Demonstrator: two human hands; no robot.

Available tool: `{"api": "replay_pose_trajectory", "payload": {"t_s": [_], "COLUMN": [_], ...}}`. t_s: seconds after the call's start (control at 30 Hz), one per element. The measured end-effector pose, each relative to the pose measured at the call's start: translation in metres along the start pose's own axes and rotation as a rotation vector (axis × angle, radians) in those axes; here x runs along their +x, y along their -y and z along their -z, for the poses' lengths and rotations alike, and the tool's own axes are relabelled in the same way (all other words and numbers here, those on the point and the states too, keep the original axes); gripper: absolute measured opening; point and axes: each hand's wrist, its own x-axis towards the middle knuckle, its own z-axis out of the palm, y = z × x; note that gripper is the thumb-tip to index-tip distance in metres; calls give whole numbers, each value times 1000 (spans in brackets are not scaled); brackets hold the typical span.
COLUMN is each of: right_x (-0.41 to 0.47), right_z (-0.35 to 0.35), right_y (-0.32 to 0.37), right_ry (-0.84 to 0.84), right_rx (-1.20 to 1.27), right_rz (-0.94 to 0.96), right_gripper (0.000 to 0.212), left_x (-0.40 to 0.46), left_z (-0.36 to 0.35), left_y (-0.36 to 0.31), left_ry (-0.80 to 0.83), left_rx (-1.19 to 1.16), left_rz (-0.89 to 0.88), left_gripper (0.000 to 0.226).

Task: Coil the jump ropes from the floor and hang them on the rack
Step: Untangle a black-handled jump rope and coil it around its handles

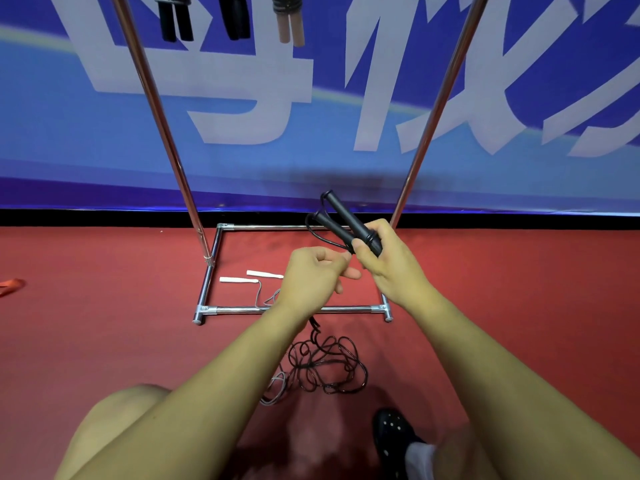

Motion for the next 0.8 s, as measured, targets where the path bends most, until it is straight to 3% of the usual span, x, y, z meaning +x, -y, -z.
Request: {"api": "replay_pose_trajectory", "payload": {"t_s": [0.1, 0.2, 0.3, 0.4, 0.53, 0.6, 0.67, 0.8], "right_x": [0, 0, -3, -7, -5, -3, -5, -16], "right_z": [-1, -5, -7, -8, -4, 8, 18, 23], "right_y": [-8, -15, -12, -9, -9, -10, -9, -6], "right_ry": [70, 146, 230, 303, 306, 312, 394, 635], "right_rx": [-121, -231, -252, -204, -81, 41, 203, 675], "right_rz": [121, 187, 216, 218, 96, -24, -151, -371], "right_gripper": [16, 29, 43, 49, 46, 55, 62, 41], "left_x": [0, 0, 3, 6, 7, 6, 5, 0], "left_z": [4, 10, 15, 17, 20, 23, 25, 24], "left_y": [-4, -10, -9, -4, 2, 2, 1, -3], "left_ry": [68, 107, 99, 89, 139, 207, 302, 435], "left_rx": [5, -190, -341, -298, -229, -172, -112, -37], "left_rz": [34, 154, 218, 191, 167, 127, 72, 7], "left_gripper": [25, 31, 47, 48, 36, 32, 31, 33]}}
